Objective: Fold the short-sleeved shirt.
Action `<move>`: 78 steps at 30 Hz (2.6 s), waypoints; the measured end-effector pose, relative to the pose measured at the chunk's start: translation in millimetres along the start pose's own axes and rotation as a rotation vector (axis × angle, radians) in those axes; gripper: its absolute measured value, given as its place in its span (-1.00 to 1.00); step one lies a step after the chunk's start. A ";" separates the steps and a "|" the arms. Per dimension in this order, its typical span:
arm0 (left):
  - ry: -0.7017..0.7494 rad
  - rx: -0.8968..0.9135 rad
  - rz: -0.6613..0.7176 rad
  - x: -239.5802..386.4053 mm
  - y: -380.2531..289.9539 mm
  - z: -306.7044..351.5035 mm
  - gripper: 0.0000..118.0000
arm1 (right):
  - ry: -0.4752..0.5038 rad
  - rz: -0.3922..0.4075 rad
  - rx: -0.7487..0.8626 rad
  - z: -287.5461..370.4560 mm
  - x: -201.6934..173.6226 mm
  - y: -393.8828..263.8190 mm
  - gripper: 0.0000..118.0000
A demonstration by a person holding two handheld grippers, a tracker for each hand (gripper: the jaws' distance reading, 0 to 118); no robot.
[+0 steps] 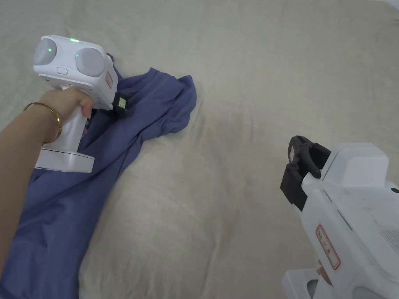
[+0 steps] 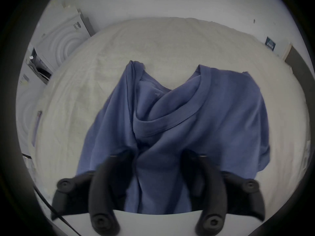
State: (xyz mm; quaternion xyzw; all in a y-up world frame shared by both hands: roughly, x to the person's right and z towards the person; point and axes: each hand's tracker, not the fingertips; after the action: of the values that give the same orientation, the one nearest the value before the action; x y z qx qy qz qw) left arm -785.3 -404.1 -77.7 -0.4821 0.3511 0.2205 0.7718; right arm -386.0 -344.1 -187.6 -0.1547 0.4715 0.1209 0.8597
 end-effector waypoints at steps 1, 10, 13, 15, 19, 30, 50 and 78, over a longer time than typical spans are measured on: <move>0.028 0.016 -0.012 2.1 -1.3 0.4 -0.58 | -0.002 -0.003 0.000 0.4 0.0 -0.6 -1.00; 0.021 0.157 0.174 -4.0 -19.3 35.0 -1.00 | 0.006 -0.005 0.005 14.3 1.2 3.6 -1.00; 0.039 0.228 0.143 -3.8 -23.9 60.2 -1.00 | 0.007 -0.010 0.024 27.1 0.5 8.6 -1.00; 0.063 0.269 0.135 -2.1 -27.8 80.7 -1.00 | 0.007 -0.007 0.044 37.8 0.4 12.0 -1.00; 0.064 0.380 0.186 -4.1 -26.2 130.6 -1.00 | 0.003 -0.014 0.083 64.8 3.5 18.6 -1.00; 0.046 0.623 0.243 -18.0 -31.1 283.3 -1.00 | -0.026 -0.004 0.174 131.4 20.3 23.8 -1.00; -0.229 0.854 -0.126 165.5 -8.8 397.8 -1.00 | -0.284 -0.078 0.297 230.9 109.2 21.7 -1.00; -0.565 0.185 -0.652 519.0 -259.7 164.9 -1.00 | -0.606 -0.229 0.133 305.1 213.7 -64.5 -1.00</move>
State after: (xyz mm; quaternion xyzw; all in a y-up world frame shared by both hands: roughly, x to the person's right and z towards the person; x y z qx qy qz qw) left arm -214.1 -368.7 -268.8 -0.4173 -0.0259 0.0563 0.9066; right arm -14.9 -274.5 -204.2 -0.1075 0.1808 0.0330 0.9771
